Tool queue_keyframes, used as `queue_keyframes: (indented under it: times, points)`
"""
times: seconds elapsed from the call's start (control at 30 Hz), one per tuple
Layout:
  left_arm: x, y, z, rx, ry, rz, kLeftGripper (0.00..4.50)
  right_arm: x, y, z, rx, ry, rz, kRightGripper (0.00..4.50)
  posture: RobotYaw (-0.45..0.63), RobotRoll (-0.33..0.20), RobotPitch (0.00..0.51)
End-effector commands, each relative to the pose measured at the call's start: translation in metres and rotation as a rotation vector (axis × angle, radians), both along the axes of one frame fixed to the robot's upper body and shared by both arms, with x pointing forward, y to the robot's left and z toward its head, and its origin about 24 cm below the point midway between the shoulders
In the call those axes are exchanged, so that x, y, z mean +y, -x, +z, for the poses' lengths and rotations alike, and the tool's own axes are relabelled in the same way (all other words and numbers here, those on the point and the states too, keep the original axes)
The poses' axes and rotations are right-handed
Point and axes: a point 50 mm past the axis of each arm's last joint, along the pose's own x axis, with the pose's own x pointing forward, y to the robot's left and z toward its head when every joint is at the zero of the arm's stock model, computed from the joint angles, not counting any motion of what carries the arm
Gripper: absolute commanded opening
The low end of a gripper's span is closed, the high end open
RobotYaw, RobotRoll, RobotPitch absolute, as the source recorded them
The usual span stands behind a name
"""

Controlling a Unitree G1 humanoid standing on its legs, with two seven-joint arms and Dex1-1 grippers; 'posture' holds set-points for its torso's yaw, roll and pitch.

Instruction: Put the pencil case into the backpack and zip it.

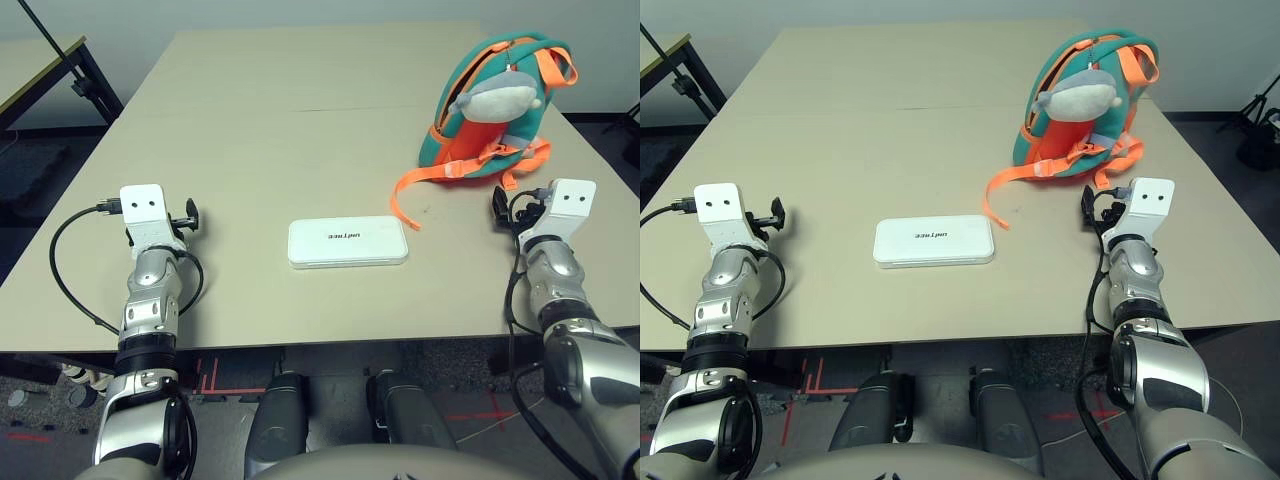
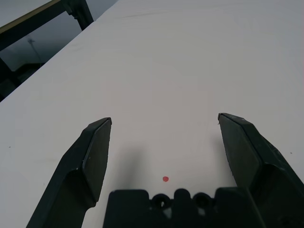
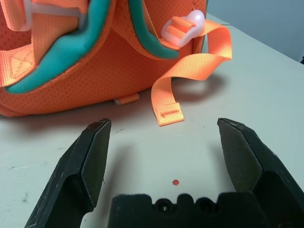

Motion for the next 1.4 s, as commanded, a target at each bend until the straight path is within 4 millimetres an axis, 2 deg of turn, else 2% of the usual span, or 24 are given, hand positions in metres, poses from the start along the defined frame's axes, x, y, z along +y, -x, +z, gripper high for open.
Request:
queue_keyframes:
  times: [0.03, 0.27, 0.47, 0.5, 0.6, 0.7, 0.83, 0.9, 1.07, 1.2, 1.4]
  points:
    - [0.002, 0.003, -0.003, 0.014, 0.005, 0.005, 4.5, -0.001, 0.003, -0.002, 0.002, -0.005, -0.006, 4.46, -0.02, 0.0, 0.105]
    - [0.003, -0.001, 0.008, -0.026, 0.049, -0.066, 4.5, -0.004, 0.006, 0.008, -0.028, 0.048, 0.074, 4.46, -0.03, 0.0, 0.085]
    - [0.007, -0.004, 0.027, -0.064, 0.194, -0.248, 4.5, 0.002, 0.018, 0.034, -0.027, 0.109, 0.365, 4.46, -0.07, 0.0, 0.074]
    - [0.007, -0.004, 0.029, -0.062, 0.219, -0.283, 4.5, 0.005, 0.02, 0.038, -0.023, 0.111, 0.4, 4.3, -0.08, 0.0, 0.077]
    - [0.007, -0.005, 0.038, -0.031, 0.304, -0.399, 4.5, 0.014, 0.025, 0.054, 0.019, 0.136, 0.514, 3.47, -0.1, 0.0, 0.088]
    - [0.0, -0.006, 0.046, 0.009, 0.427, -0.546, 4.5, 0.032, 0.031, 0.055, 0.146, 0.217, 0.689, 2.31, -0.09, 0.0, 0.087]
    - [-0.008, -0.007, 0.056, 0.026, 0.573, -0.66, 4.5, 0.056, 0.032, 0.058, 0.21, 0.254, 0.825, 0.77, -0.09, 0.0, 0.093]
    - [-0.018, -0.007, 0.06, 0.074, 0.625, -0.758, 4.5, 0.073, 0.032, 0.057, 0.246, 0.288, 0.913, 0.09, -0.09, 0.0, 0.1]
    - [-0.038, -0.008, 0.067, 0.156, 0.764, -0.964, 4.5, 0.101, 0.028, 0.052, 0.284, 0.365, 1.036, 0.03, -0.08, 0.0, 0.092]
    - [-0.042, -0.01, 0.07, 0.204, 0.832, -1.029, 4.5, 0.108, 0.024, 0.052, 0.283, 0.388, 1.059, 0.03, -0.09, 0.0, 0.089]
    - [-0.058, -0.004, 0.06, 0.421, 0.898, -1.174, 4.5, 0.108, 0.018, 0.053, 0.284, 0.436, 1.075, 0.03, -0.09, 0.0, 0.082]
